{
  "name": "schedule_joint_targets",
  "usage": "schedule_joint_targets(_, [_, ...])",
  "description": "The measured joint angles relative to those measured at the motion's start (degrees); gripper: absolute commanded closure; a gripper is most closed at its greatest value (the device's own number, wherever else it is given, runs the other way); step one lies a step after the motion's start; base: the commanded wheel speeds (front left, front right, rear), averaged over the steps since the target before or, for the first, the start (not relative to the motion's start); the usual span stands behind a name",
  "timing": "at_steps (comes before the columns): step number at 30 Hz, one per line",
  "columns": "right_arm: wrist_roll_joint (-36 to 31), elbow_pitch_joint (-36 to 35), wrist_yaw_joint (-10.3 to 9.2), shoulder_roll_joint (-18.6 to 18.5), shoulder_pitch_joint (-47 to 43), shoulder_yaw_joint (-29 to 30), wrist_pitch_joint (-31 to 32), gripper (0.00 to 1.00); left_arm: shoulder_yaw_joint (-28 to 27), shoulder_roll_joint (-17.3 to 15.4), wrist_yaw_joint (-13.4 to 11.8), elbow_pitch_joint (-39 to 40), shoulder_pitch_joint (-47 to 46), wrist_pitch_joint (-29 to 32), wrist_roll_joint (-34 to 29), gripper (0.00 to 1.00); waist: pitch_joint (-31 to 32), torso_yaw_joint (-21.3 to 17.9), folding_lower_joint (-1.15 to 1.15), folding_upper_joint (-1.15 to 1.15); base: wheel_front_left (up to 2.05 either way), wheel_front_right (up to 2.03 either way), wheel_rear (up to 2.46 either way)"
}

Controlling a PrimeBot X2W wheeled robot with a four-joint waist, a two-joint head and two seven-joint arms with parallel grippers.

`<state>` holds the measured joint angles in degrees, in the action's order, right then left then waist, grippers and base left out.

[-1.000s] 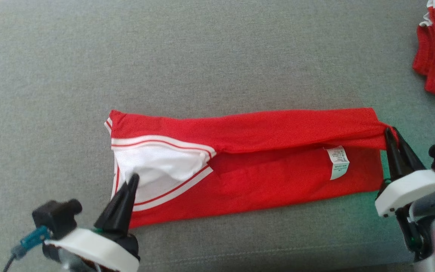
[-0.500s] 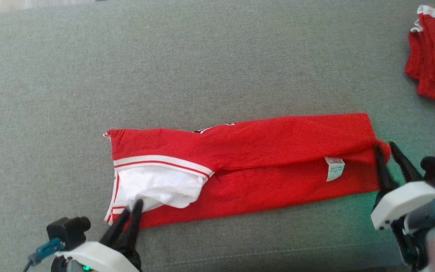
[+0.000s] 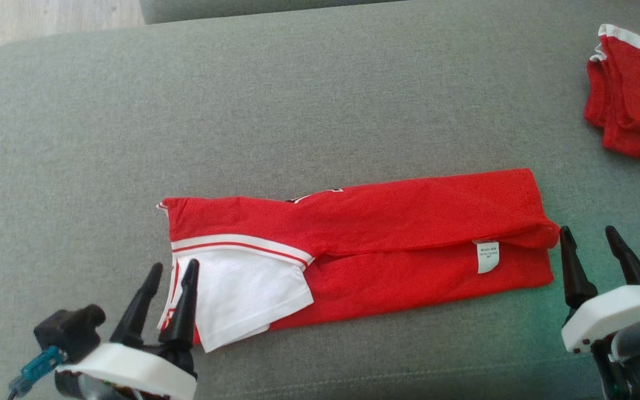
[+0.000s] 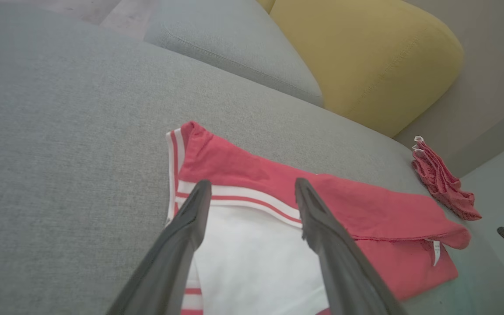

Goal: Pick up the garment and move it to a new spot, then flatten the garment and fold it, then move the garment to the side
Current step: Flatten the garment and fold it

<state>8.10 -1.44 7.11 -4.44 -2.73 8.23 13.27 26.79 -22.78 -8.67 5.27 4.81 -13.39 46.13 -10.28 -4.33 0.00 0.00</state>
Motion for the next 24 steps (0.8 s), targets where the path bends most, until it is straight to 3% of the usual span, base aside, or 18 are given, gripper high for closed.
schedule_joint_targets(5, [-0.4,1.42,0.0,-0.13,1.57,-1.09,2.5,0.0,-1.77,0.27,-1.52,0.01,-0.19,-0.41,-2.43,0.0,0.39,0.22,0.0,0.0,0.0,0.0,0.0])
schedule_joint_targets(14, [0.47,9.43,0.0,-3.16,8.89,-3.56,9.48,0.0,-1.57,3.26,-1.22,-1.81,-1.77,-0.82,-4.22,0.0,-0.81,0.79,0.0,0.0,0.0,0.0,0.0])
schedule_joint_targets(24, [3.45,16.35,0.0,-7.56,14.73,-8.38,19.4,0.0,-2.25,4.28,-0.34,-2.83,-2.82,-0.85,-5.31,0.0,-2.69,1.09,0.0,0.0,0.0,0.0,0.0])
